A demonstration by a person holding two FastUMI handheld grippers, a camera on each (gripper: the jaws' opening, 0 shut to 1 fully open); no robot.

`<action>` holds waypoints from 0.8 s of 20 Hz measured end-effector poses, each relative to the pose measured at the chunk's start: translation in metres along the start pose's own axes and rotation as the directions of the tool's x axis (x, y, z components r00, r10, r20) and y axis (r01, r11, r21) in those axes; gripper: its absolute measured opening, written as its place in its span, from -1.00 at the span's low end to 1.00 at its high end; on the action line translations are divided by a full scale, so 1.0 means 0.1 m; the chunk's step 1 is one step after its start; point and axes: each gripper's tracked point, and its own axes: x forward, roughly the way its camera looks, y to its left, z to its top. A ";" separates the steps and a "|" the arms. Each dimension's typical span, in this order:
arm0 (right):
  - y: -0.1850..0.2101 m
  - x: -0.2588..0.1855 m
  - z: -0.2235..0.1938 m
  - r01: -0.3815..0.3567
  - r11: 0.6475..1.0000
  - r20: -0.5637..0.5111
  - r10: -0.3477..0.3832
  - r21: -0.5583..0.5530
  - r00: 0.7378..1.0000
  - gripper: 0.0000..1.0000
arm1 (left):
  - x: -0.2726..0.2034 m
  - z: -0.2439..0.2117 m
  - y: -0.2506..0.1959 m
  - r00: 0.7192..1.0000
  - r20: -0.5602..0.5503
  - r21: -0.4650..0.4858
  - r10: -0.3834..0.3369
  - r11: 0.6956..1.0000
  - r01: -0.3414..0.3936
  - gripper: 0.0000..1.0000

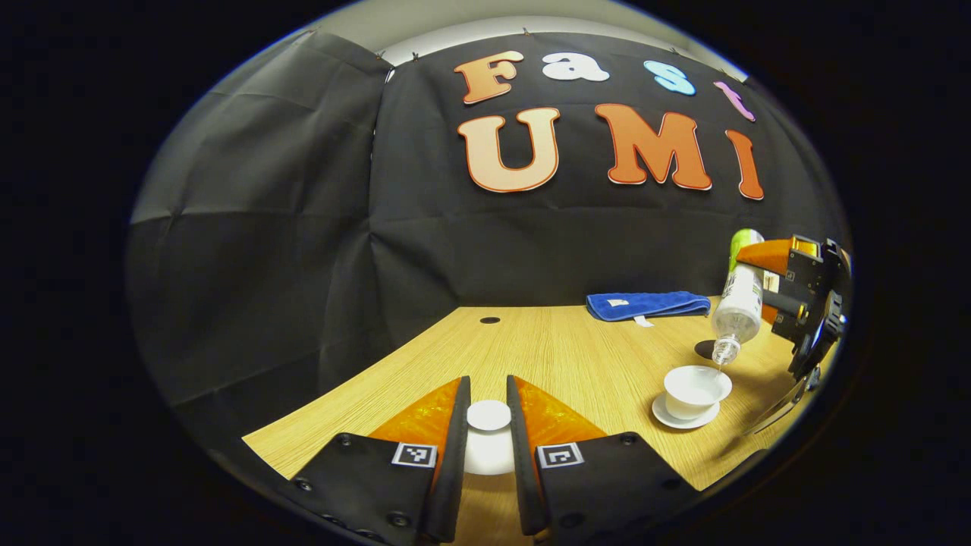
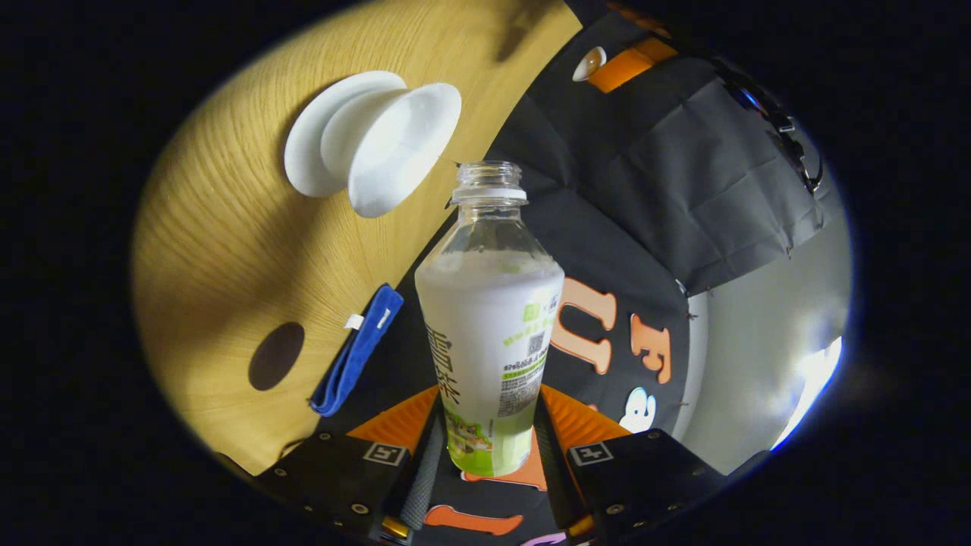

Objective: Open the teacup lid with one hand, grasp the water bottle and pour water into the teacup with the other hand; after pouring, place the water bottle on the coaster and then close the teacup lid.

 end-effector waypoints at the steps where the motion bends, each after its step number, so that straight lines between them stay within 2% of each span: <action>1: 0.08 -0.03 0.01 -0.029 0.998 -0.010 0.029 0.055 1.000 0.27 | 0.00 0.01 -0.01 1.000 0.001 0.001 -0.001 1.000 0.001 -0.32; 3: 0.26 -0.08 0.02 -0.069 0.982 -0.021 0.073 0.174 0.997 0.27 | -0.01 0.02 -0.02 1.000 0.002 0.002 0.000 1.000 0.000 -0.31; 5: 0.46 -0.15 0.07 -0.120 0.936 -0.025 0.135 0.331 0.990 0.27 | -0.01 0.04 -0.06 1.000 0.004 0.001 -0.008 1.000 0.008 -0.31; 8: 0.65 -0.25 0.24 -0.194 0.803 0.009 0.229 0.563 0.973 0.27 | 0.01 0.08 -0.16 1.000 0.011 0.008 -0.023 1.000 0.023 -0.32; 12: 0.68 -0.34 0.34 -0.194 0.651 0.034 0.250 0.734 0.968 0.27 | 0.03 0.13 -0.27 0.999 0.017 0.018 -0.038 0.999 0.038 -0.31; 16: 0.64 -0.26 0.27 -0.191 0.430 0.078 0.267 0.882 0.961 0.28 | 0.05 0.20 -0.38 0.998 0.028 0.022 -0.051 0.998 0.050 -0.32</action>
